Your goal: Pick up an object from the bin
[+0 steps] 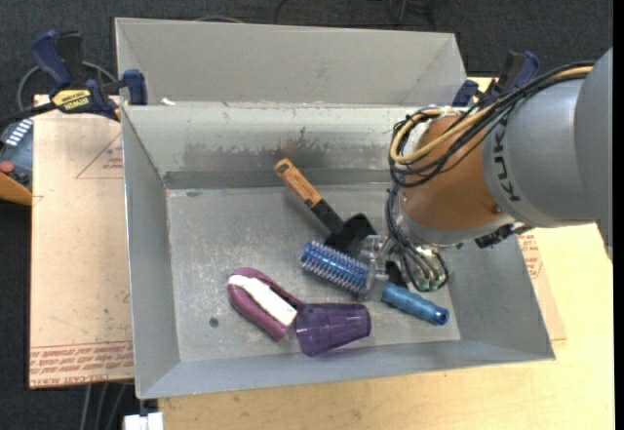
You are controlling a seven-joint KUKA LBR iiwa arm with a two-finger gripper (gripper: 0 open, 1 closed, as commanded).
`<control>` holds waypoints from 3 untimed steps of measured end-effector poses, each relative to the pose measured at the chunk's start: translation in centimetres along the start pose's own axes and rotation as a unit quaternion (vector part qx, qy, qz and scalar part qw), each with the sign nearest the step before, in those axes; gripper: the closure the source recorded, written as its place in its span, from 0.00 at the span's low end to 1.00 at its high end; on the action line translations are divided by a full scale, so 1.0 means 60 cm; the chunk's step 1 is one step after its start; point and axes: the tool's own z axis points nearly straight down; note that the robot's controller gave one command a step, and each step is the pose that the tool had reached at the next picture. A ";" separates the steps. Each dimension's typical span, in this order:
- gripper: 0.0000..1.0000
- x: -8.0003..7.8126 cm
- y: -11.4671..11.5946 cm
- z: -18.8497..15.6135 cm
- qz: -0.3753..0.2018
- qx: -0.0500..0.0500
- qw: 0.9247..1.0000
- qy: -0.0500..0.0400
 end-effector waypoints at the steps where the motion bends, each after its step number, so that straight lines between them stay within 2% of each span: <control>1: 1.00 0.000 0.000 0.000 0.000 0.000 1.000 0.000; 3: 1.00 0.000 0.000 0.000 0.000 0.000 1.000 0.000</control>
Offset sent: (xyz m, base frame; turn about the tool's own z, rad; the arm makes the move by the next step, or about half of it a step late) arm 0.0000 0.0000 0.0000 0.0000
